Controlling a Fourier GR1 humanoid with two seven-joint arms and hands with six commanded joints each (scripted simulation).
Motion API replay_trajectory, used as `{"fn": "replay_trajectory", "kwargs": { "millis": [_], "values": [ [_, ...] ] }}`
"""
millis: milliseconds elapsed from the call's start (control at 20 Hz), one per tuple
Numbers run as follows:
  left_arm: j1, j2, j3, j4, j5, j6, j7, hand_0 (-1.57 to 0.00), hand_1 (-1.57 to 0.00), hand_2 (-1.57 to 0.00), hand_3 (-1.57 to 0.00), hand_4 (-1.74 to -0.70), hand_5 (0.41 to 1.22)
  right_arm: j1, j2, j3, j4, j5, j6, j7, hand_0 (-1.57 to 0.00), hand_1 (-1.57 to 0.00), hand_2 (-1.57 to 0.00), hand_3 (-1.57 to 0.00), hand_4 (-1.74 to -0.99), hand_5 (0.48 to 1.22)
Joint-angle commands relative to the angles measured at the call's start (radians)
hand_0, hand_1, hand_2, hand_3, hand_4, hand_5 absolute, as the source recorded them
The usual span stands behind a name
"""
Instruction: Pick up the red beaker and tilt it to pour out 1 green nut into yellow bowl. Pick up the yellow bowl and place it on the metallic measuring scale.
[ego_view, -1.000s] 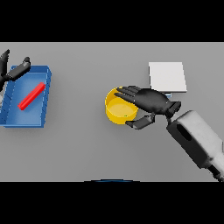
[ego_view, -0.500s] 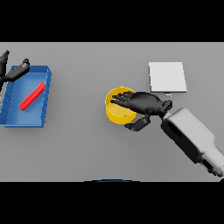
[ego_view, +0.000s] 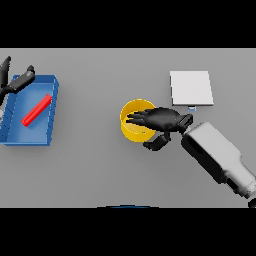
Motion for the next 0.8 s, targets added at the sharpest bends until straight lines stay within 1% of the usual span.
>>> {"fn": "replay_trajectory", "kwargs": {
  "millis": [0, 50, 100, 150, 200, 250, 350, 400, 450, 500, 550, 600, 650, 750],
  "values": [
    [-0.002, 0.003, -0.001, -0.006, -0.002, 0.002, 0.007, 0.0, 0.0, 0.0, 0.0, -0.79, 0.729, 0.005, 0.0, -0.001, -0.007, 0.0, -0.009, -0.003, 0.0, 0.0, -0.02, -0.04, -1.289, 0.721],
    [0.005, 0.009, -0.002, -0.018, 0.0, 0.002, 0.007, 0.0, 0.0, 0.0, 0.0, -0.79, 0.73, 0.013, 0.0, -0.002, -0.014, -0.004, -0.003, -0.004, 0.0, 0.0, -0.03, -0.06, -1.293, 0.738],
    [0.005, 0.009, -0.005, -0.027, 0.002, 0.005, 0.019, 0.0, 0.0, 0.0, 0.0, -0.79, 0.732, 0.006, 0.021, -0.002, 0.003, -0.001, -0.009, 0.021, 0.0, 0.0, -0.05, -0.09, -1.309, 0.768],
    [0.008, 0.014, -0.007, -0.03, -0.001, 0.01, 0.024, 0.0, 0.0, 0.0, 0.0, -0.79, 0.732, -0.002, 0.028, -0.005, 0.015, -0.004, -0.005, 0.031, 0.0, -0.01, -0.08, -0.12, -1.333, 0.8],
    [0.012, 0.021, 0.001, -0.035, 0.008, 0.008, 0.02, 0.0, 0.0, 0.0, 0.0, -0.8, 0.73, 0.004, 0.022, -0.004, 0.005, -0.007, 0.003, 0.031, -0.07, -0.07, -0.14, -0.18, -1.365, 0.838],
    [0.0, 0.014, -0.001, -0.033, 0.008, 0.002, 0.029, 0.0, 0.0, 0.0, 0.0, -0.8, 0.73, 0.005, 0.023, 0.0, -0.003, -0.005, 0.007, 0.031, -0.17, -0.14, -0.2, -0.24, -1.396, 0.875],
    [0.009, 0.008, -0.005, -0.028, 0.001, 0.008, 0.014, 0.0, 0.0, 0.0, 0.0, -0.79, 0.729, 0.009, 0.016, 0.013, 0.001, 0.008, -0.003, 0.009, -0.47, -0.38, -0.38, -0.42, -1.479, 0.999],
    [0.008, 0.006, -0.005, -0.032, 0.002, 0.011, 0.019, 0.0, 0.0, 0.0, 0.0, -0.79, 0.731, 0.004, 0.018, 0.016, -0.001, 0.012, -0.001, 0.016, -0.63, -0.51, -0.48, -0.65, -1.473, 1.044],
    [0.011, 0.009, -0.009, -0.029, -0.002, 0.011, 0.023, 0.0, 0.0, 0.0, 0.0, -0.79, 0.732, 0.003, 0.018, 0.015, 0.003, 0.011, -0.002, 0.01, -0.78, -0.65, -0.59, -0.83, -1.469, 1.079],
    [0.01, 0.009, -0.003, -0.023, 0.002, 0.009, 0.015, 0.0, 0.0, 0.0, 0.0, -0.79, 0.733, 0.001, 0.018, 0.013, 0.001, 0.004, 0.009, 0.011, -0.94, -0.81, -0.79, -0.98, -1.521, 1.108],
    [0.001, -0.002, -0.006, -0.014, -0.003, 0.011, 0.017, 0.0, 0.0, 0.0, 0.0, -0.79, 0.735, 0.013, 0.006, 0.015, -0.021, -0.004, 0.017, 0.013, -1.06, -0.96, -0.94, -1.0, -1.561, 1.13],
    [0.009, 0.014, -0.001, -0.026, 0.0, 0.009, 0.007, 0.0, 0.0, 0.0, 0.0, -0.79, 0.736, 0.016, 0.005, 0.017, -0.025, -0.005, 0.013, 0.012, -1.17, -1.08, -1.07, -1.03, -1.594, 1.148],
    [0.016, 0.01, -0.001, -0.016, 0.002, 0.007, -0.005, 0.0, 0.0, 0.0, 0.0, -0.79, 0.735, 0.013, 0.005, 0.017, -0.021, -0.006, 0.013, 0.01, -1.25, -1.18, -1.17, -1.05, -1.621, 1.163],
    [-0.001, 0.003, -0.003, -0.005, -0.004, 0.003, 0.009, 0.0, 0.0, 0.0, 0.0, -0.79, 0.732, 0.007, -0.004, 0.016, -0.03, -0.005, 0.022, 0.012, -1.36, -1.32, -1.31, -1.11, -1.659, 1.184]
  ]
}}
